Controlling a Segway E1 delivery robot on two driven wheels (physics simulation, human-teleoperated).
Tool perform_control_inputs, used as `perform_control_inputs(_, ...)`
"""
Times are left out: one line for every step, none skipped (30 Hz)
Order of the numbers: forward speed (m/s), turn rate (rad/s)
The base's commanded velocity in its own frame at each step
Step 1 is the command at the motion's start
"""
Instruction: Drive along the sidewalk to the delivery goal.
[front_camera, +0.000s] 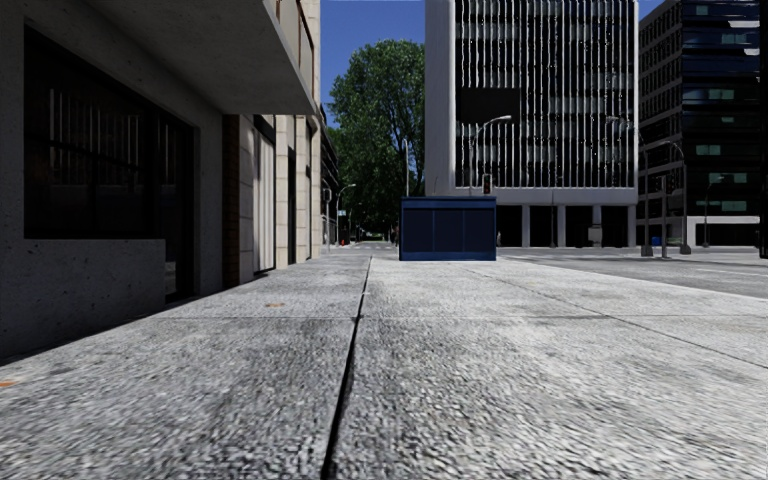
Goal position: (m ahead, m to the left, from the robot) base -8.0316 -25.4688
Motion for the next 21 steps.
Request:
perform_control_inputs(2.0, 0.0)
perform_control_inputs(2.0, 0.0)
perform_control_inputs(2.0, 0.0)
perform_control_inputs(2.0, 0.0)
perform_control_inputs(2.0, 0.0)
perform_control_inputs(2.0, 0.0)
perform_control_inputs(2.0, 0.0)
perform_control_inputs(2.0, 0.0)
perform_control_inputs(2.0, 0.0)
perform_control_inputs(2.0, 0.0)
perform_control_inputs(2.0, 0.0)
perform_control_inputs(2.0, 0.0)
perform_control_inputs(2.0, 0.0)
perform_control_inputs(2.0, 0.0)
perform_control_inputs(2.0, 0.0)
perform_control_inputs(2.0, 0.0)
perform_control_inputs(2.0, 0.0)
perform_control_inputs(2.0, 0.0)
perform_control_inputs(2.0, 0.0)
perform_control_inputs(2.0, 0.0)
perform_control_inputs(2.0, 0.0)
